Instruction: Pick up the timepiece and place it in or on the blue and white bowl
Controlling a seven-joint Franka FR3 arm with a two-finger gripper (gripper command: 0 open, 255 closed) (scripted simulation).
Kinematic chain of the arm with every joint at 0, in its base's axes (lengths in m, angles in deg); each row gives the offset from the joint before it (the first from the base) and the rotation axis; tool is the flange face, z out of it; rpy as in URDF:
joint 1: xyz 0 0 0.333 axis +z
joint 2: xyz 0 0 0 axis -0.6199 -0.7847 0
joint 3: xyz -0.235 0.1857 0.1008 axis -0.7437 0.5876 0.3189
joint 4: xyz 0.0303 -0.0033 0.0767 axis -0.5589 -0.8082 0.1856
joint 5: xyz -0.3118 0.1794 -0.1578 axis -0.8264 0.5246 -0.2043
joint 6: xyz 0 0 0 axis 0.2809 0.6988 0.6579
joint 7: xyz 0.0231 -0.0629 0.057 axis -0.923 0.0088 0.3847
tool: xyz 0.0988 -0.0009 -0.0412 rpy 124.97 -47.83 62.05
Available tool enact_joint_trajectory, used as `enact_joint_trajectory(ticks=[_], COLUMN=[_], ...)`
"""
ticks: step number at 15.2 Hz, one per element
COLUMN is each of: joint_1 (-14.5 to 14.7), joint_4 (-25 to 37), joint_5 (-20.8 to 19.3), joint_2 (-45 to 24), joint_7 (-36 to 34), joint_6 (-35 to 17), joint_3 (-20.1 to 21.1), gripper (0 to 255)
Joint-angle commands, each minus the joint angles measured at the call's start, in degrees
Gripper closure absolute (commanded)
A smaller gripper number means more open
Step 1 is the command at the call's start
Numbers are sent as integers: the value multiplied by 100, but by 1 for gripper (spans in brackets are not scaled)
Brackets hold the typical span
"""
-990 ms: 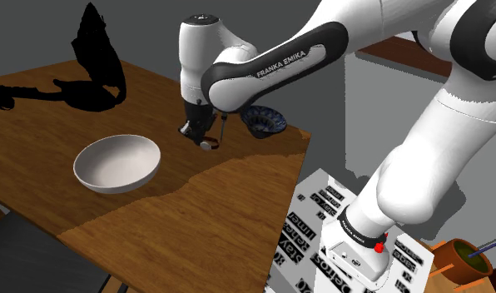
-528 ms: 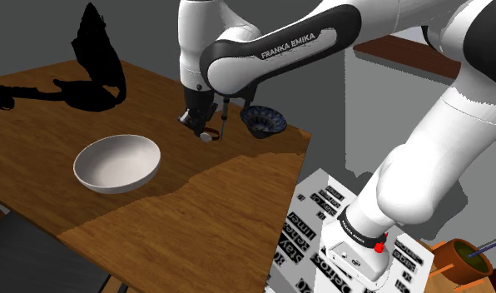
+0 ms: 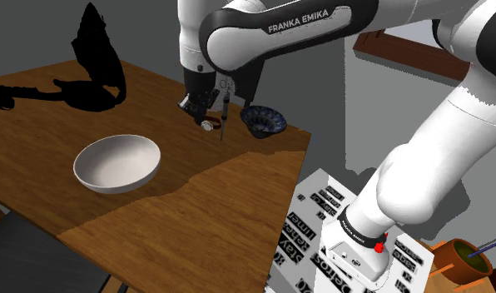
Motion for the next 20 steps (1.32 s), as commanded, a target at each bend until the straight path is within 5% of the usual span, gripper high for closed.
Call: enact_joint_trajectory(ticks=[1, 7, 20], joint_1=[-2, -5, -704], joint_4=[97, 447, -795], joint_5=[31, 99, 419], joint_2=[49, 155, 1430], joint_7=[34, 117, 2082], joint_6=[142, 585, 401], joint_3=[-3, -9, -1138], gripper=[255, 255, 255])
